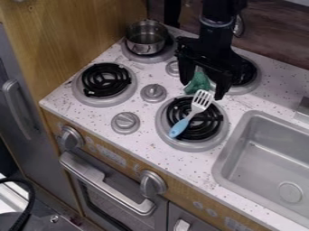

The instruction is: Move the spatula to the bottom left side of the stove

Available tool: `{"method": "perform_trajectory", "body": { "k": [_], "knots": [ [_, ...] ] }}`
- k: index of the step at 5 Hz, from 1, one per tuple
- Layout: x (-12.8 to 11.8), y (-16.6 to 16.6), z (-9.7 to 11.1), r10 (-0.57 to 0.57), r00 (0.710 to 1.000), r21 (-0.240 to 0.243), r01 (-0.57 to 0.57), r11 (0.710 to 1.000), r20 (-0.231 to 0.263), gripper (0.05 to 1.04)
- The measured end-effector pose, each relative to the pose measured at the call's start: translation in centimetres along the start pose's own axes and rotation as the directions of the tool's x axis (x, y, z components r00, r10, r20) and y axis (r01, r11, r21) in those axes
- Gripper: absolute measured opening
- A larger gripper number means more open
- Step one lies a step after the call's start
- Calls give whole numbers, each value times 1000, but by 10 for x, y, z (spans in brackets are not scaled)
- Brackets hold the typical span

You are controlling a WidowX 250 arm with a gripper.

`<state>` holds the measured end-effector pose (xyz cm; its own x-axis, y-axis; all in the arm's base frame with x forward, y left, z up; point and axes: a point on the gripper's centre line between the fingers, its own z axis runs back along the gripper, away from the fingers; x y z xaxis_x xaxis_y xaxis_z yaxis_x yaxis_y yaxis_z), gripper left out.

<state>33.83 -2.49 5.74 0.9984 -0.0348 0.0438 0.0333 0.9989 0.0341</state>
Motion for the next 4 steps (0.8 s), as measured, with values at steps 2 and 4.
{"method": "perform_trajectory", "body": {
  "k": [2, 4],
  "knots": [
    [4, -3, -34, -48, 996, -34, 45, 998, -77, 999],
    [1, 25, -85, -42, 995, 23, 45, 999, -90, 1000]
  ]
}}
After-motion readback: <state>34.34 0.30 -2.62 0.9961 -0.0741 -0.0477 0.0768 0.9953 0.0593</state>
